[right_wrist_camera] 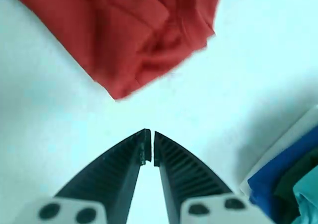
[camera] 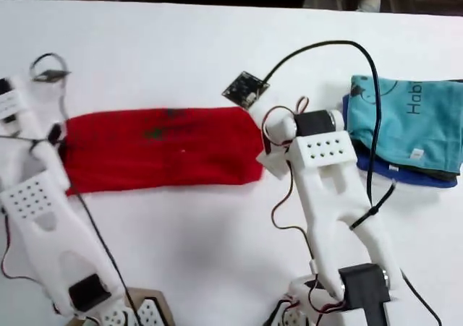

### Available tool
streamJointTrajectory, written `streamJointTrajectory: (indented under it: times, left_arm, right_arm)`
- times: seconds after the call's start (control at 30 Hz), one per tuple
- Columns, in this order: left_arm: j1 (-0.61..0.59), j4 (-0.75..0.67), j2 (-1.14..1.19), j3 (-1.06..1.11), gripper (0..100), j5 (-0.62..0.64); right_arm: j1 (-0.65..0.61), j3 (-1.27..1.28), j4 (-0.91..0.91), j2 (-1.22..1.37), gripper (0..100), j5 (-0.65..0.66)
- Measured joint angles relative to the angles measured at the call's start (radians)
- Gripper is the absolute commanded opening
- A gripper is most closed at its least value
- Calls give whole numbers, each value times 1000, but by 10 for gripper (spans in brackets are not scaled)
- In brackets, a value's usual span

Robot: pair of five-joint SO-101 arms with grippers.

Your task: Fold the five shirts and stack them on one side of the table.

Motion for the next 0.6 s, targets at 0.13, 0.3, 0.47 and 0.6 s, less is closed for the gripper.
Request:
streamJointTrajectory:
  times: [0.13,0.3,0.47,0.6]
  left_arm:
    - [-57,-2,-72,20,24,-5]
    - [48,-2,-267,178,24,11]
    - [321,-2,-506,408,24,74]
    - [577,-2,-654,465,24,140]
  right_arm:
    - [31,0,0,0,22,0]
    - [143,5,3,-14,22,-5]
    - [215,84,3,-124,22,-5]
    - [218,155,3,-249,22,-5]
